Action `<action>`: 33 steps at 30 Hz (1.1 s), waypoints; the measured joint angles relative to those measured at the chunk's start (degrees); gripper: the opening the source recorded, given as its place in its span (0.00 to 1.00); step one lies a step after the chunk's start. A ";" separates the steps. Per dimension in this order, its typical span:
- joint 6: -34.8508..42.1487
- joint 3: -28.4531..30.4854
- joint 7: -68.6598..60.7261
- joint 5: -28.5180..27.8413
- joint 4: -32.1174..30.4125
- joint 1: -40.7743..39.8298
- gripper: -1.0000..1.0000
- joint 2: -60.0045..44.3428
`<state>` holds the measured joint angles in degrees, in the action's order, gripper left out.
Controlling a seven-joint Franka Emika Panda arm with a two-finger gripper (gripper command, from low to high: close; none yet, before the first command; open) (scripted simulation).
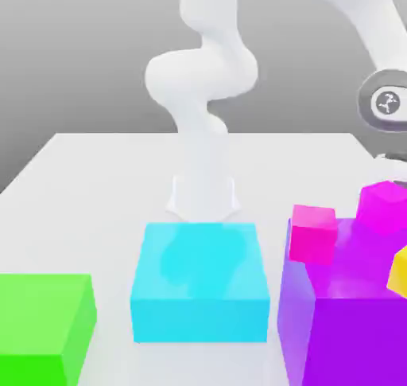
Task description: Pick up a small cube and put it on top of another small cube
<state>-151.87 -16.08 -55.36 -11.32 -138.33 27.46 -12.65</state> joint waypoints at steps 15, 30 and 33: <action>-6.10 2.21 -2.48 -2.63 0.95 1.10 0.00 -9.14; 16.54 -1.56 -36.91 13.74 3.25 0.68 0.00 21.85; 20.43 0.80 -44.02 15.16 4.23 1.20 0.00 26.05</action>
<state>-131.43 -15.28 -99.38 3.84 -134.10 28.66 13.39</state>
